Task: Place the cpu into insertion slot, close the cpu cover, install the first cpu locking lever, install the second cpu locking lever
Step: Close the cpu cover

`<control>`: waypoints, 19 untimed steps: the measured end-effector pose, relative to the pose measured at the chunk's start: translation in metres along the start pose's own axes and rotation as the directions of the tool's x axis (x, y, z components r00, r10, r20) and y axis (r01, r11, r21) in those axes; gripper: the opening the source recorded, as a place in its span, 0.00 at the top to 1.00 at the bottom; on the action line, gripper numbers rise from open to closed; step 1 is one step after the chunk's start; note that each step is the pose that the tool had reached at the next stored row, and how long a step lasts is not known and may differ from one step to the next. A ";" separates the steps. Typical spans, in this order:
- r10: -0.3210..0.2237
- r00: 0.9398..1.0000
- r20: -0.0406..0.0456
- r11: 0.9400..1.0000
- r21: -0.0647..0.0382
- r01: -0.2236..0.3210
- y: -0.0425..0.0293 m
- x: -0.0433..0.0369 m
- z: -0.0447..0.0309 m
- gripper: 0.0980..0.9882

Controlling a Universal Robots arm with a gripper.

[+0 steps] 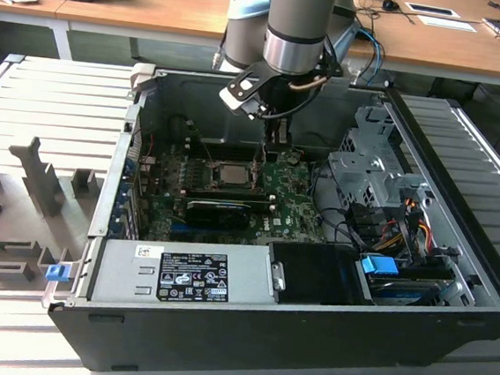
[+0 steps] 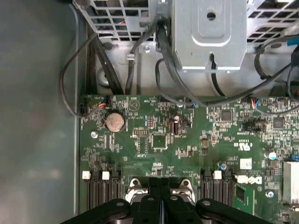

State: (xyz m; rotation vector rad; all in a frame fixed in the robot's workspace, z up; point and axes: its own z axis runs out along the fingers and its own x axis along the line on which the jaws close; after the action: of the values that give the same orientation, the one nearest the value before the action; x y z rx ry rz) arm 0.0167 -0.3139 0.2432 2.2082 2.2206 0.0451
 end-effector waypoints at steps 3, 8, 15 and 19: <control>0.000 1.000 0.000 1.000 0.000 0.000 -0.0052 0.0001 0.0002 0.99; 0.000 1.000 0.000 1.000 0.000 0.000 -0.0131 0.0001 0.0006 0.99; 0.000 1.000 0.000 1.000 0.000 0.000 -0.0269 0.0002 0.0015 0.99; 0.000 1.000 0.000 1.000 0.000 0.000 -0.0340 0.0005 0.0033 0.99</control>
State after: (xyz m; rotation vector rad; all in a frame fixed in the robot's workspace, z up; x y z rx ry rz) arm -0.0172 -0.3135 0.2390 2.2078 2.2204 0.0455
